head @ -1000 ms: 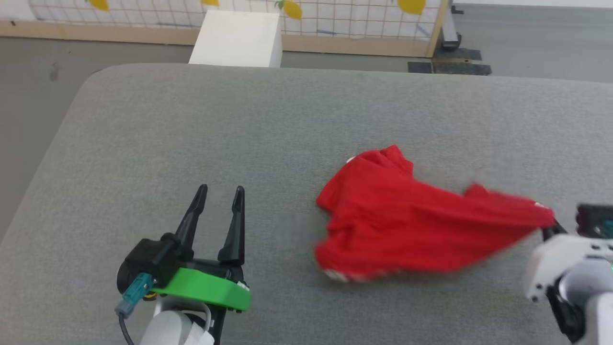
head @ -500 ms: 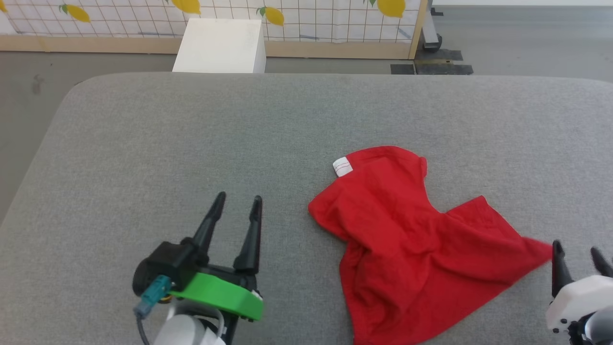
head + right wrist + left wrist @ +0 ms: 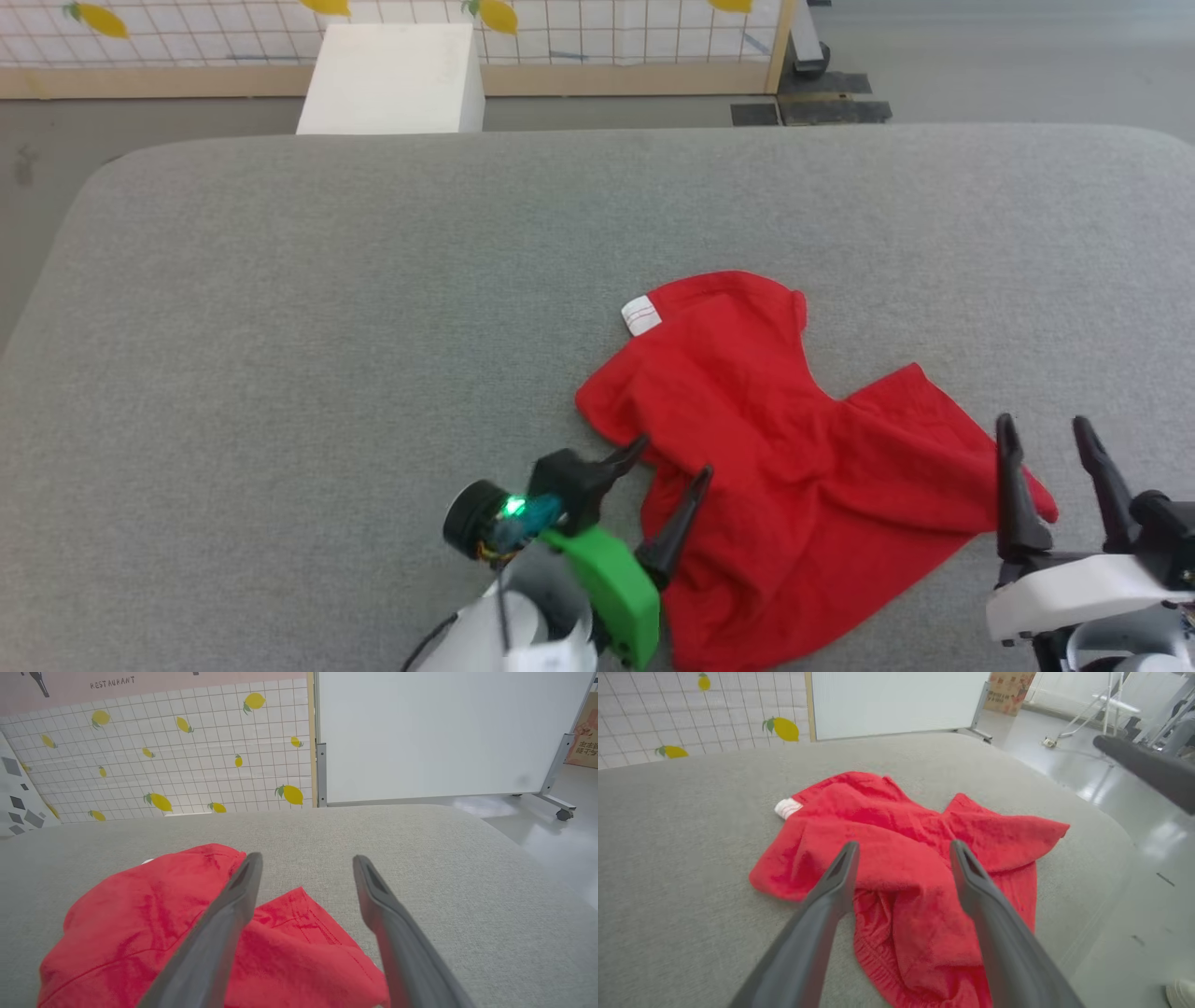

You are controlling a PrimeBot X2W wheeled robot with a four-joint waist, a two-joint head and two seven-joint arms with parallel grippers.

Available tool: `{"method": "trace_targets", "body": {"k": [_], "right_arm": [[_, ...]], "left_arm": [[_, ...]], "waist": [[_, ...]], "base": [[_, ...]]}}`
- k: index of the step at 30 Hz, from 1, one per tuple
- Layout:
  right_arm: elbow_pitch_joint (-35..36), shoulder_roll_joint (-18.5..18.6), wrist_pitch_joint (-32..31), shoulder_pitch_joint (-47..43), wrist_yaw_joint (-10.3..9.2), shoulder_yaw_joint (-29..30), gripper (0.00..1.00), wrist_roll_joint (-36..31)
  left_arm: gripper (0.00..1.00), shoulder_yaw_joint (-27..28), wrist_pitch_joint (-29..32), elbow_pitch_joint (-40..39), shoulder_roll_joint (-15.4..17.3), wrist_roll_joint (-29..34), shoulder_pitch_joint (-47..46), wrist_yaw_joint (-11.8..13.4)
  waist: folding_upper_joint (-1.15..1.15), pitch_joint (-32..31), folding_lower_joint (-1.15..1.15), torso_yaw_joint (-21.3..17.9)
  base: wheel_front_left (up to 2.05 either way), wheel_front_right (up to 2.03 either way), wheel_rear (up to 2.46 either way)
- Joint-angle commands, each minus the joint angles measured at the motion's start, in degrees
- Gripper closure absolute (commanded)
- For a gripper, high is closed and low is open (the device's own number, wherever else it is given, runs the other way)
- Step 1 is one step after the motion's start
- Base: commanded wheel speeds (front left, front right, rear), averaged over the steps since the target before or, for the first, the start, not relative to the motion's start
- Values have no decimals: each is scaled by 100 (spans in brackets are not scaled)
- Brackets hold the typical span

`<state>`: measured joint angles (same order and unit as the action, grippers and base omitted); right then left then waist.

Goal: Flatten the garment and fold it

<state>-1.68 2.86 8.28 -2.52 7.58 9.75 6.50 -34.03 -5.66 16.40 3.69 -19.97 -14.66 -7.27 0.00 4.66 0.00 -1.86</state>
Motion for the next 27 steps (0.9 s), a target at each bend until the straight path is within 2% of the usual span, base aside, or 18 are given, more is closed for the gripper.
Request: {"method": "trace_targets", "body": {"k": [1, 12, 16, 17, 18, 19, 21, 27], "right_arm": [[39, 2, 26, 71, -9, -87, 0, 51], [99, 2, 92, 387, -9, -555, 0, 219], [39, 2, 161, 459, -9, -634, 0, 291], [23, 2, 178, 473, -9, -646, 0, 307], [9, 2, 193, 486, -9, -656, 0, 320], [-7, 2, 212, 499, -9, -662, 0, 342], [-23, 2, 240, 513, -9, -673, 0, 370], [-61, 2, 307, 634, -9, -749, 0, 418]], "left_arm": [[0, -104, 229, 220, 9, -26, -265, -22], [0, -520, 2585, 1866, -53, -99, -1431, 180], [0, -746, 3429, 2245, -57, -112, -1694, 132], [44, -791, 3574, 2268, -59, -167, -1746, 99], [69, -810, 3623, 2254, -59, -199, -1800, 80], [100, -806, 3620, 2220, -37, -214, -1887, 68], [100, -732, 3502, 2149, 57, -176, -2075, 112], [100, -125, 2967, 2070, 419, -112, -2816, 720]], "waist": [[0, 73, 0, -82], [0, 521, 0, -493], [0, 643, 0, -602], [0, 675, 0, -622], [0, 698, 0, -637], [0, 723, 0, -647], [0, 763, 0, -652], [0, 942, 0, -654]], "base": [[0, 0, 0], [0, 0, 0], [0, 0, 0], [0, 0, 0], [0, 0, 0], [0, 0, 0], [0, 0, 0], [0, 0, 0]]}}
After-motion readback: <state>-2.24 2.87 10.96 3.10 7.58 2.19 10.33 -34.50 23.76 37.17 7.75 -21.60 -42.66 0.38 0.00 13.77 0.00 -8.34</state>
